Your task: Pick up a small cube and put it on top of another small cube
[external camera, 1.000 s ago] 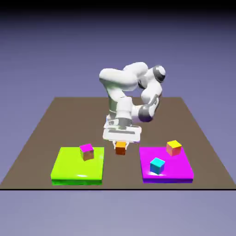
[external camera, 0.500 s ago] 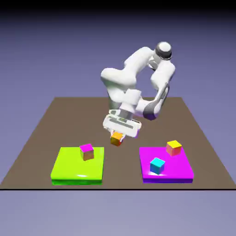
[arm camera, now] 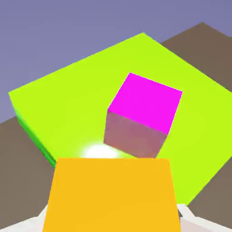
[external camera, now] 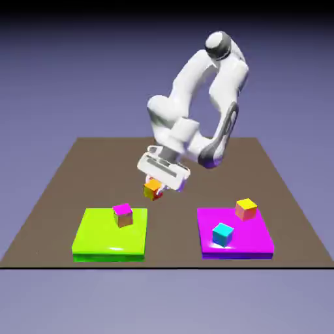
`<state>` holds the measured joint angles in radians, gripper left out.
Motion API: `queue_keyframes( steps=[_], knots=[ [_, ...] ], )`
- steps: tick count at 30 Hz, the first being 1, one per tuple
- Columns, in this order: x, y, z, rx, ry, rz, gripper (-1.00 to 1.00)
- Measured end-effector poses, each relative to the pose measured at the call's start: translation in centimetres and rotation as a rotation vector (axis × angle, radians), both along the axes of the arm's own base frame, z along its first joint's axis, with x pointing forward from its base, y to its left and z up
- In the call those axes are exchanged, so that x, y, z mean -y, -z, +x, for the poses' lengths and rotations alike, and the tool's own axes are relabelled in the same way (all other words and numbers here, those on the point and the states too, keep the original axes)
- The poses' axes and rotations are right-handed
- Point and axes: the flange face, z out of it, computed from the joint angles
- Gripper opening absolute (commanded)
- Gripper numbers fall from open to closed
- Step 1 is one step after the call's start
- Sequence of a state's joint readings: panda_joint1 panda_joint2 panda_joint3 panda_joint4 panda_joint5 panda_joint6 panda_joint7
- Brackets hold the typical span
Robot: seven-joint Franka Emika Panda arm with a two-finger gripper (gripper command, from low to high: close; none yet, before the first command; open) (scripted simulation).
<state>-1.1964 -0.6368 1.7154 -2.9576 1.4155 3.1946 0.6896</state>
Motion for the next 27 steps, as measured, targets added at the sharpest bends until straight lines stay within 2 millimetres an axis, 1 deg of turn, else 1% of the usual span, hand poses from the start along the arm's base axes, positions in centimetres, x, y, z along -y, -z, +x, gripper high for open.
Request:
queue_keyframes(
  steps=[4,8,10,17,22,27],
  knots=[
    [2.6,-1.5,1.6,0.043,0.046,0.009,-1.00],
    [5.8,-2.9,2.8,0.100,0.091,0.021,-1.00],
    [6.0,-2.9,2.9,0.102,0.093,0.022,-1.00],
    [7.1,-2.4,4.4,0.129,0.097,-0.029,-1.00],
    [7.7,-1.3,5.1,0.135,0.094,-0.039,-1.00],
    [8.2,0.5,5.4,0.127,0.091,-0.022,-1.00]
  ],
)
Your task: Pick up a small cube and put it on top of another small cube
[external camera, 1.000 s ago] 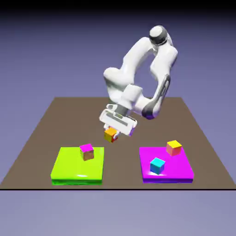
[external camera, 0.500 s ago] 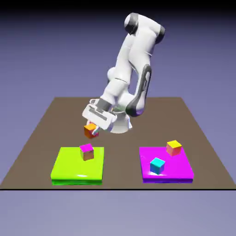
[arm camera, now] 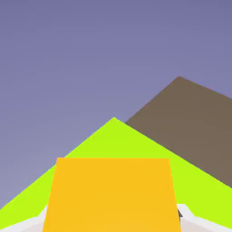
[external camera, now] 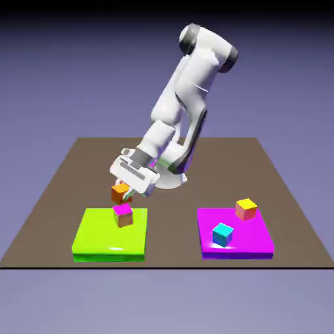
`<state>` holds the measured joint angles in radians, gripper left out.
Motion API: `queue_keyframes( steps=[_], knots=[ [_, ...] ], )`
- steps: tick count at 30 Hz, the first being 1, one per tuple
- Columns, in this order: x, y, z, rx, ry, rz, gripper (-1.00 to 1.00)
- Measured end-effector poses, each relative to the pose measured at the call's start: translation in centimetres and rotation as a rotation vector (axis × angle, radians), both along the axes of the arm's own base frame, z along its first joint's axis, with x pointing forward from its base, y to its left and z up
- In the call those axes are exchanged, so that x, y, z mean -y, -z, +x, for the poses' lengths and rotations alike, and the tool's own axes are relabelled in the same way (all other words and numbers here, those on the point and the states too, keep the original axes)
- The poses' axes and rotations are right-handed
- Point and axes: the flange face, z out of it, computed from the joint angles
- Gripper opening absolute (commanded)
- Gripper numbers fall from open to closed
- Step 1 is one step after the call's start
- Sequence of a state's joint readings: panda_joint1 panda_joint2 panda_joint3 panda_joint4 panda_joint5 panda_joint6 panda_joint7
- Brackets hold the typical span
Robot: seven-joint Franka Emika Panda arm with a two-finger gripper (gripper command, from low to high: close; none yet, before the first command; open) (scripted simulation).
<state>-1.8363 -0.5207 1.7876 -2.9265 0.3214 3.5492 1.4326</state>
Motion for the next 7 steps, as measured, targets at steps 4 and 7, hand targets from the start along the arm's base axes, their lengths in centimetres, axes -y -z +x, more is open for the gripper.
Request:
queue_keyframes(
  steps=[4,7],
  knots=[
    [0.3,1.8,-0.2,-0.016,-0.001,0.033,-1.00],
    [0.4,2.3,-0.3,-0.022,0.000,0.045,1.00]
  ],
)
